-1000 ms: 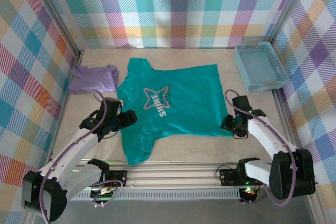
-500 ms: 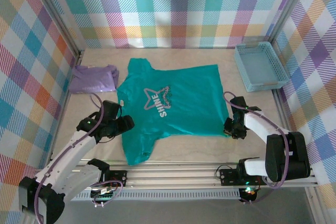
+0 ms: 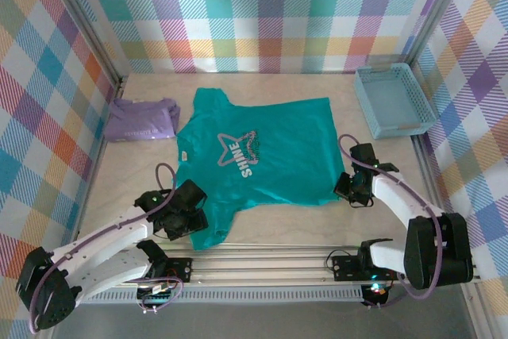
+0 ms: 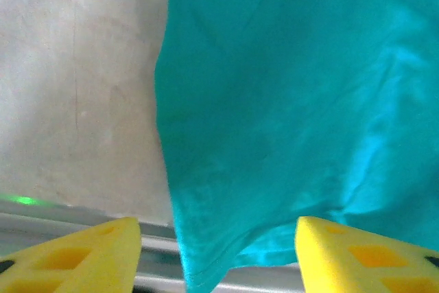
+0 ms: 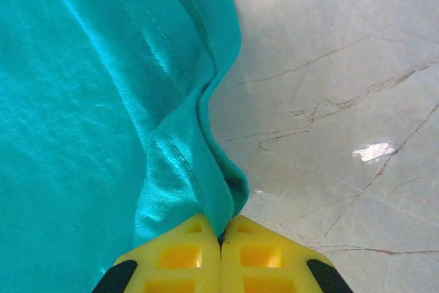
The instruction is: Fold the inside-out t-shirt
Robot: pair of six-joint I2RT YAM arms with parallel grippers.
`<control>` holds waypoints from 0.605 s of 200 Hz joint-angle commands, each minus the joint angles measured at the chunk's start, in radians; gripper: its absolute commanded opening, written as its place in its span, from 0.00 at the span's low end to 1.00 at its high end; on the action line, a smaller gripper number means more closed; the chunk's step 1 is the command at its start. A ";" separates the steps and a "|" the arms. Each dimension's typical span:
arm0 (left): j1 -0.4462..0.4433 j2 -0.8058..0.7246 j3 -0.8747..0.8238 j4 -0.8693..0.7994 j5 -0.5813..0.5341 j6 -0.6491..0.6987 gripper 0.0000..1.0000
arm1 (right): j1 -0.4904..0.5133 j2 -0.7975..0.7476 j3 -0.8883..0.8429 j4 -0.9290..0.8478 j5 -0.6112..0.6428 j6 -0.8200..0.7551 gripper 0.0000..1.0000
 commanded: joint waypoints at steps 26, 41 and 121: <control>-0.058 0.035 -0.092 0.057 0.107 -0.090 0.48 | 0.003 -0.053 -0.003 0.003 -0.040 -0.041 0.05; -0.059 0.061 -0.086 0.078 0.106 -0.072 0.46 | 0.003 -0.065 -0.004 0.000 -0.040 -0.042 0.05; -0.059 0.089 -0.093 0.124 0.097 -0.045 0.21 | 0.003 -0.090 -0.021 0.005 -0.051 -0.040 0.05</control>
